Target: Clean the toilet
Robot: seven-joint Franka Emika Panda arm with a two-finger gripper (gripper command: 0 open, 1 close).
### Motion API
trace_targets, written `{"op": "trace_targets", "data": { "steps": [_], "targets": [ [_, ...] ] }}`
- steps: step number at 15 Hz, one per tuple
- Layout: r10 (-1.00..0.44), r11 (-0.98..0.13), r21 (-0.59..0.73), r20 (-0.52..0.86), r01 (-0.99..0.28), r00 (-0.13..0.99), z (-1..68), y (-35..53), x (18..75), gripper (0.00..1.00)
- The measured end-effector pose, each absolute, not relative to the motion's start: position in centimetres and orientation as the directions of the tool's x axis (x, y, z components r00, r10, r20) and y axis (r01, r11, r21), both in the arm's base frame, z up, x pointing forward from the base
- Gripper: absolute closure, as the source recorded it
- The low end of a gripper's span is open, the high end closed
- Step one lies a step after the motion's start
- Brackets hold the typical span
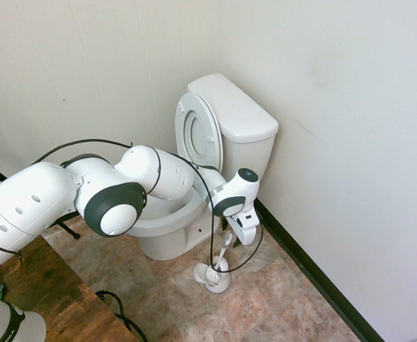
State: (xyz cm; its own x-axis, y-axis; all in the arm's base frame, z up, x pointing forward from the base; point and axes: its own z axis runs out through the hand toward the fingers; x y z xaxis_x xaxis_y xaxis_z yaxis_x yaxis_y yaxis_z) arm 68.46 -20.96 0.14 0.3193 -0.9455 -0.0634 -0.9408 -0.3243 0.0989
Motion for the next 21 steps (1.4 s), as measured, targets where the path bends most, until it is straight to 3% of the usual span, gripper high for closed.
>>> {"op": "trace_targets", "data": {
  "steps": [3, 4, 21],
  "targets": [
    [-0.946, -0.323, 0.103, -0.068, -0.941, 0.317, -0.25, -20.87, 68.13, 0.00],
    [-0.946, -0.323, 0.105, -0.071, -0.941, 0.317, -0.44, -20.79, 67.99, 1.00],
    [-0.942, -0.333, 0.099, -0.082, -0.938, 0.326, -0.68, -20.47, 67.63, 1.00]
  ]
}}
